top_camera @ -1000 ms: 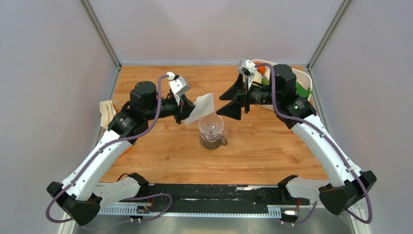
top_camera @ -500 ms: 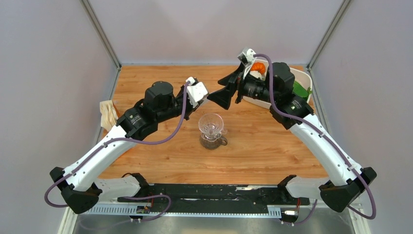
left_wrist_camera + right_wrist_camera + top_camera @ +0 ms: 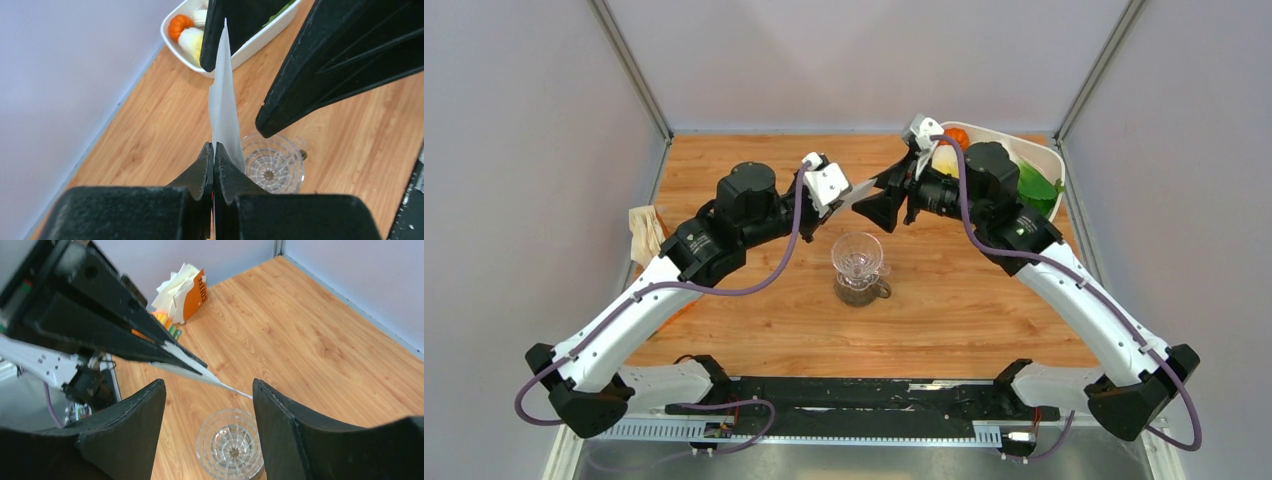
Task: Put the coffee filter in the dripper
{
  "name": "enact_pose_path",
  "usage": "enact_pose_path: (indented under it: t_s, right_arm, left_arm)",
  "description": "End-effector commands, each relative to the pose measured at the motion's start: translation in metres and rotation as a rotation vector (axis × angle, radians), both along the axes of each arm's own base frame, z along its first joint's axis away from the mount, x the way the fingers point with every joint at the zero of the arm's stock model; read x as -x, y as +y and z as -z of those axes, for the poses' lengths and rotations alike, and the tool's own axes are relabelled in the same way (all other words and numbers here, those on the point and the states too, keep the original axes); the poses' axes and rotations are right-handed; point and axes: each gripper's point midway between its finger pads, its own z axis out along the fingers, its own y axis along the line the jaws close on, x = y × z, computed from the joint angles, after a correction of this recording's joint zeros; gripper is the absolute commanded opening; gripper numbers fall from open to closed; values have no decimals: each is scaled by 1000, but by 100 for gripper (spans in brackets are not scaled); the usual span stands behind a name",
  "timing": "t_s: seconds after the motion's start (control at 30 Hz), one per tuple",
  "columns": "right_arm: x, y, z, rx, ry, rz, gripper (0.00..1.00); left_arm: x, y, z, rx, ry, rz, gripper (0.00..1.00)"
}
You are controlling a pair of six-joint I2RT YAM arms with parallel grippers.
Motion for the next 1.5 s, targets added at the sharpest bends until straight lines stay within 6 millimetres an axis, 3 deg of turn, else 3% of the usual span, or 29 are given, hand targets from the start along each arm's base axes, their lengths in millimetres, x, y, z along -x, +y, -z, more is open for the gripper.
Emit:
enact_pose_path:
  t_s: [0.0,0.1,0.2,0.53,0.6,0.77,0.8,1.03,1.23,1.47]
  right_arm:
    - [30,-17,-24,12,-211,-130,68]
    - [49,-23,-27,30,-285,-223,70]
    - [60,-23,-28,49,-326,-292,66]
    - [79,-10,-17,70,-314,-435,45]
    - [83,-7,-15,74,-323,-448,37]
    - [86,-4,-14,89,-354,-440,2]
    - [86,-4,-14,90,-355,-438,0]
    - [86,-9,-16,97,-389,-409,0]
    - [83,-9,-17,101,-421,-372,0]
    - [75,-7,-10,114,-452,-292,0]
  left_arm:
    - [33,-5,-31,93,-2,189,0]
    - [56,-8,-32,80,19,318,0]
    - [77,-9,-33,65,13,438,0]
    - [89,-16,-38,86,64,508,0]
    - [87,-16,-37,89,78,501,0]
    - [86,-17,-34,113,127,491,2]
    - [85,-16,-32,116,135,480,3]
    - [56,-1,-29,221,294,315,46]
    - [47,2,-19,366,508,250,61]
    - [41,2,-13,544,725,226,66]
